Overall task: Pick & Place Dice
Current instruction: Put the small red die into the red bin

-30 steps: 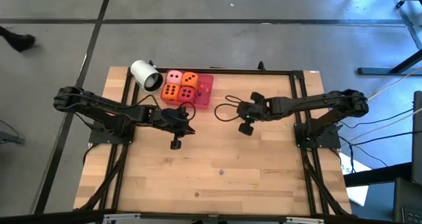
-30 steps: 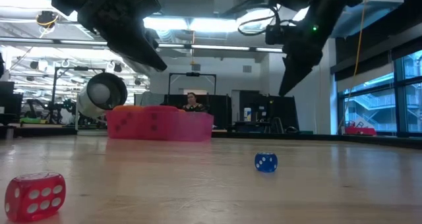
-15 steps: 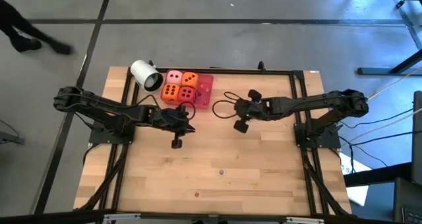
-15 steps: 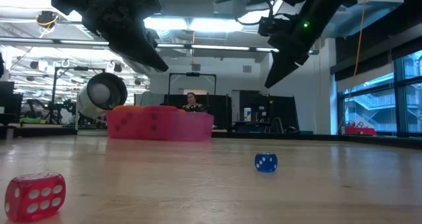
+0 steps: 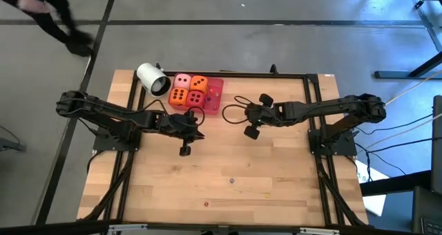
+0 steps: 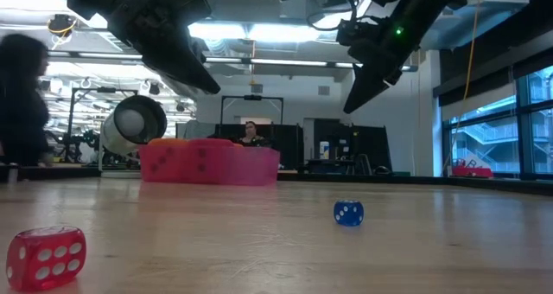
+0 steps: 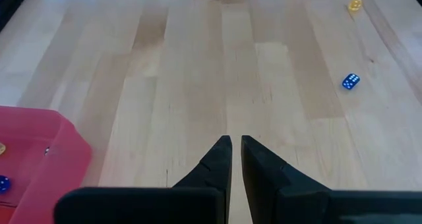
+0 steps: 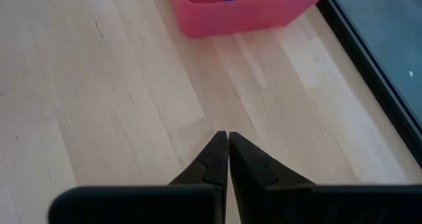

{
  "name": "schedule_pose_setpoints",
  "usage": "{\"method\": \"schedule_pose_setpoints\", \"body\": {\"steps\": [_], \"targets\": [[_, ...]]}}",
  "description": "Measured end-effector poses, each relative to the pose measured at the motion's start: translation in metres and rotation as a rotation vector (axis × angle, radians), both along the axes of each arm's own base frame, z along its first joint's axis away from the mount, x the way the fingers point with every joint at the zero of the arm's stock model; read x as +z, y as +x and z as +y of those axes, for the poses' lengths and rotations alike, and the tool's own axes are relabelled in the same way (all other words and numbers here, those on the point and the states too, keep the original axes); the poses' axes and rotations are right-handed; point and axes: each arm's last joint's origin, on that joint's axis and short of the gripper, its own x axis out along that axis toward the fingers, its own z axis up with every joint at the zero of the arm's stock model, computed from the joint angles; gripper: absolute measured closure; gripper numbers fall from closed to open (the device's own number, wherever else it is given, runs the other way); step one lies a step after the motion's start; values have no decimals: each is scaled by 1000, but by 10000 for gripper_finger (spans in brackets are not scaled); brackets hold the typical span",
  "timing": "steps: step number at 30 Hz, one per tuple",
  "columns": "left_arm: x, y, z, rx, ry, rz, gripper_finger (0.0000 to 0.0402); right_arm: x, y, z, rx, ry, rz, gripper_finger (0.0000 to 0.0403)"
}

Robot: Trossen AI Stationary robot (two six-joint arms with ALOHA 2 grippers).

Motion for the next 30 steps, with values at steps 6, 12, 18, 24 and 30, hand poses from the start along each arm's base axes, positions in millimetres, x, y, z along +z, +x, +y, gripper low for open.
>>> {"method": "schedule_pose_setpoints", "body": {"steps": [6,12,18,24,30], "targets": [[0,0,0,9,-15,-2,373,0,0,0,0,1,0,387],[0,0,-3,6,-29,-3,370,0,0,0,-1,1,0,387],[3,1,-14,-45,-20,-36,370,0,0,0,7,17,0,387],[6,2,-27,-118,7,-72,366,-1,1,2,42,68,0,387],[6,8,-41,-163,-11,-132,347,0,2,2,46,67,-22,387]]}}
